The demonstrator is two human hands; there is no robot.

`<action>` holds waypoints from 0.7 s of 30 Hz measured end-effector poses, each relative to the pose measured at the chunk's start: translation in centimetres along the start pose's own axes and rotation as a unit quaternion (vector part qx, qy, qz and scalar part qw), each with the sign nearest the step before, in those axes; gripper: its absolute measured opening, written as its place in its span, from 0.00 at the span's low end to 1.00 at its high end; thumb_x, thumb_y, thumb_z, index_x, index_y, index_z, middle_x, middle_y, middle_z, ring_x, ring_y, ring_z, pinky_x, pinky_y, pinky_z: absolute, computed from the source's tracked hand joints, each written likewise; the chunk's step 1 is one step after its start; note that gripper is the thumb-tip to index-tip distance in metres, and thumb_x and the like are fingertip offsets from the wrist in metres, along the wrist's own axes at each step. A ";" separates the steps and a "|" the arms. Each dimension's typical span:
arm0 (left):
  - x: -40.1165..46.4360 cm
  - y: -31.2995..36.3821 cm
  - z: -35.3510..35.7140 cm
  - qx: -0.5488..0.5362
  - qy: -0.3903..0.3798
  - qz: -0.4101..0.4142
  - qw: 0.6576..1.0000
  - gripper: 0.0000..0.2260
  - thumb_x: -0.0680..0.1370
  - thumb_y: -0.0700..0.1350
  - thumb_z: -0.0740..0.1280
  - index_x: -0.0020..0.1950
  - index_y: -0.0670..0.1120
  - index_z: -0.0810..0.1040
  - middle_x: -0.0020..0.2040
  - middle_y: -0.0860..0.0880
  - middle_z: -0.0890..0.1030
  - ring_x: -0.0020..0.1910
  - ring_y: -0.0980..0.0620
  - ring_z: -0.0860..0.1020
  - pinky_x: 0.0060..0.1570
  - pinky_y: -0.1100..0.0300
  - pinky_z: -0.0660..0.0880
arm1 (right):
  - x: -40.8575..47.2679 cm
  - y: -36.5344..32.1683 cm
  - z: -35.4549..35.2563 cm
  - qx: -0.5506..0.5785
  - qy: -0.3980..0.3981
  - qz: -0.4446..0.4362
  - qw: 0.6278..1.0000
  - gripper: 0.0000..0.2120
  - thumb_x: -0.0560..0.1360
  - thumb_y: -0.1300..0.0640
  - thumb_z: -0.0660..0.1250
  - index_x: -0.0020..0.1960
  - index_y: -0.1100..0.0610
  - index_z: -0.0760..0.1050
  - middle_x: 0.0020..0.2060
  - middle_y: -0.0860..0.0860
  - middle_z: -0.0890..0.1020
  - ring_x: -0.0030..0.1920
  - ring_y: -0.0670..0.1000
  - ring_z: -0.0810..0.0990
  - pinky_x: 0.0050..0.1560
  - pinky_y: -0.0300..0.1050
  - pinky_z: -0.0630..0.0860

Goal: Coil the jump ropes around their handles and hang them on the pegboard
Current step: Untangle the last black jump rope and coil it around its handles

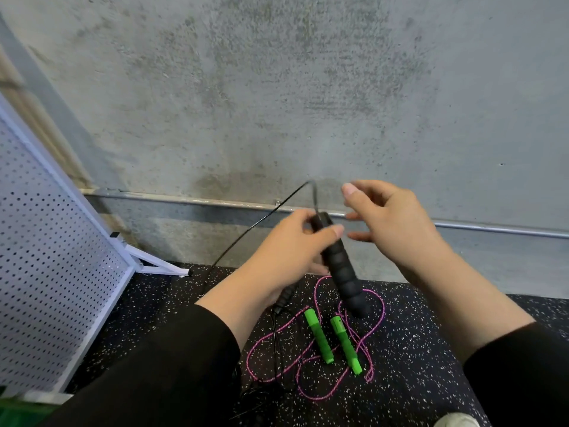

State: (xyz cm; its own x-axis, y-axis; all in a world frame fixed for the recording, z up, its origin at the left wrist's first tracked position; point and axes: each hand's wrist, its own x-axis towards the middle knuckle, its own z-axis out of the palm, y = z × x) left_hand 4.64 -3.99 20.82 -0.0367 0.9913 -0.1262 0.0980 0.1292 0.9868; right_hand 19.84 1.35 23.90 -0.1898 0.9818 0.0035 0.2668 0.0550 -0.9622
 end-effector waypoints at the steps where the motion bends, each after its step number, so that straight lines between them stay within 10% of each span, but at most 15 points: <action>1: 0.0 0.3 -0.2 -0.060 0.020 -0.015 0.998 0.12 0.79 0.48 0.72 0.56 0.42 0.78 0.46 0.47 0.82 0.39 0.50 0.83 0.46 0.48 0.84 | -0.1 0.2 -0.1 -0.020 -0.045 0.032 0.998 0.21 0.75 0.39 0.70 0.57 0.54 0.82 0.51 0.54 0.85 0.52 0.54 0.85 0.45 0.50 0.85; 5: 0.2 0.4 -1.3 -0.072 0.044 -0.004 0.996 0.12 0.78 0.48 0.73 0.49 0.38 0.81 0.39 0.46 0.79 0.38 0.50 0.78 0.43 0.55 0.80 | -1.4 0.5 0.0 -0.178 -0.207 0.051 0.961 0.21 0.70 0.36 0.74 0.52 0.51 0.82 0.43 0.48 0.87 0.43 0.50 0.85 0.48 0.49 0.81; 9: 0.4 0.8 -2.1 0.048 0.161 0.002 0.986 0.21 0.80 0.59 0.67 0.41 0.42 0.83 0.32 0.50 0.80 0.31 0.54 0.75 0.36 0.58 0.73 | -1.6 0.3 0.8 -0.154 -0.213 0.041 0.964 0.04 0.77 0.59 0.69 0.48 0.57 0.74 0.33 0.54 0.81 0.31 0.53 0.81 0.36 0.50 0.80; 12: 1.2 1.1 -3.9 0.016 0.266 0.039 0.963 0.08 0.83 0.47 0.63 0.53 0.48 0.81 0.45 0.54 0.82 0.43 0.54 0.78 0.43 0.64 0.74 | -1.7 -1.2 0.4 -0.112 -0.181 0.002 0.977 0.02 0.78 0.63 0.64 0.47 0.61 0.72 0.30 0.54 0.76 0.25 0.51 0.73 0.29 0.45 0.74; 16: 1.2 0.4 -4.2 0.179 0.057 0.101 0.977 0.19 0.80 0.40 0.68 0.69 0.53 0.74 0.65 0.58 0.76 0.63 0.61 0.73 0.65 0.70 0.68 | -1.9 -2.1 -0.1 -0.021 -0.185 -0.016 0.982 0.01 0.78 0.66 0.63 0.48 0.64 0.72 0.32 0.57 0.75 0.27 0.53 0.71 0.28 0.42 0.70; 21: 0.7 -0.2 -3.5 0.204 -0.021 0.033 0.978 0.05 0.83 0.46 0.65 0.48 0.51 0.78 0.36 0.52 0.84 0.47 0.43 0.84 0.50 0.48 0.77 | -1.3 -2.2 -0.9 0.157 -0.057 -0.020 0.986 0.04 0.78 0.65 0.61 0.49 0.57 0.72 0.31 0.53 0.74 0.27 0.52 0.68 0.27 0.42 0.68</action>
State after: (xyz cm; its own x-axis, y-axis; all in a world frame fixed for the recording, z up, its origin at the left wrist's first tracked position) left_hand 1.13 -3.45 20.90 0.0239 0.9968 -0.0759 0.4879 0.0547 0.8712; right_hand 20.31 0.13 26.28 -0.3040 0.9522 0.0295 -0.0452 0.0165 -0.9988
